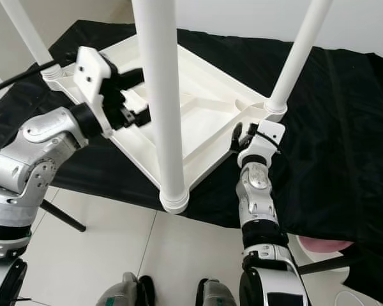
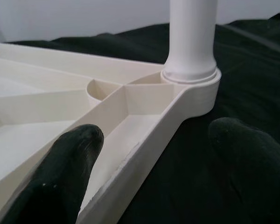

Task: Building children table

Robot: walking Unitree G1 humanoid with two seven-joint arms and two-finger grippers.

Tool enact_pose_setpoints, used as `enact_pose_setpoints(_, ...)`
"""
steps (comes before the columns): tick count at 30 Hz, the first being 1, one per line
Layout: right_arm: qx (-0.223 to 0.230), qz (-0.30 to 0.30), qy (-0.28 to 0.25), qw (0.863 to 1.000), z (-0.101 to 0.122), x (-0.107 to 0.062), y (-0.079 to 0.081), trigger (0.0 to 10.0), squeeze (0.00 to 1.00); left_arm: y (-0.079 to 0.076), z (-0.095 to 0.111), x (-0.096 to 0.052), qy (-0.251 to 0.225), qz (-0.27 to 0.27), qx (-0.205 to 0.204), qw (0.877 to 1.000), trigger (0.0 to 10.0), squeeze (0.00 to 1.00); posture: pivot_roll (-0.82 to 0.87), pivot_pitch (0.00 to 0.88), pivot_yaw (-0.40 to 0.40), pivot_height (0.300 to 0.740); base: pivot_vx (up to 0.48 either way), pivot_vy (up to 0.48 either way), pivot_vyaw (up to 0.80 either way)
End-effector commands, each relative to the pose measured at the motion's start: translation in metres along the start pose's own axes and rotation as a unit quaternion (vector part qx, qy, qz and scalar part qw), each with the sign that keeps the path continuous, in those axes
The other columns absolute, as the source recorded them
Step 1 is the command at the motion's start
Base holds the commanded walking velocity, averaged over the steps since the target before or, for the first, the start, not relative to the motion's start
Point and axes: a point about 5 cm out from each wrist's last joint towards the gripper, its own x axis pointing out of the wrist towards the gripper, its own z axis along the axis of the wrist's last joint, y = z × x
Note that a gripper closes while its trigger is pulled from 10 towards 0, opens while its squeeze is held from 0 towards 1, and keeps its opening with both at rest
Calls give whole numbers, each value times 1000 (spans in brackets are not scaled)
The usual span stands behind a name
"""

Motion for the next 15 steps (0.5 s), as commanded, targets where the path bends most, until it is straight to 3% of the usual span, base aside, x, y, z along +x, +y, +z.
enact_pose_setpoints(1,-10,0,-4,1000,0,-14,-4,10000,0,19,-9,-10,21,28,4,999,10000,0,-49,174,71,740,0,0,0)
enact_pose_setpoints(3,-10,0,-4,1000,0,-14,-4,10000,0,19,-9,-10,21,28,4,999,10000,0,-49,174,71,740,0,0,0)
enact_pose_setpoints(5,-6,28,-17,999,5,-27,-7,10000,0,25,-24,-25,55,10,14,998,10000,0,-57,174,77,740,0,0,0)
enact_pose_setpoints(7,-6,28,-17,999,5,-27,-7,10000,0,25,-24,-25,55,10,14,998,10000,0,-57,174,77,740,0,0,0)
enact_pose_setpoints(13,-8,98,-46,994,20,-46,-8,10000,0,24,-58,-55,116,-42,7,992,10000,0,-66,175,78,740,0,0,0)
enact_pose_setpoints(15,-8,98,-46,994,20,-46,-8,10000,0,24,-58,-55,116,-42,7,992,10000,0,-66,175,78,740,0,0,0)
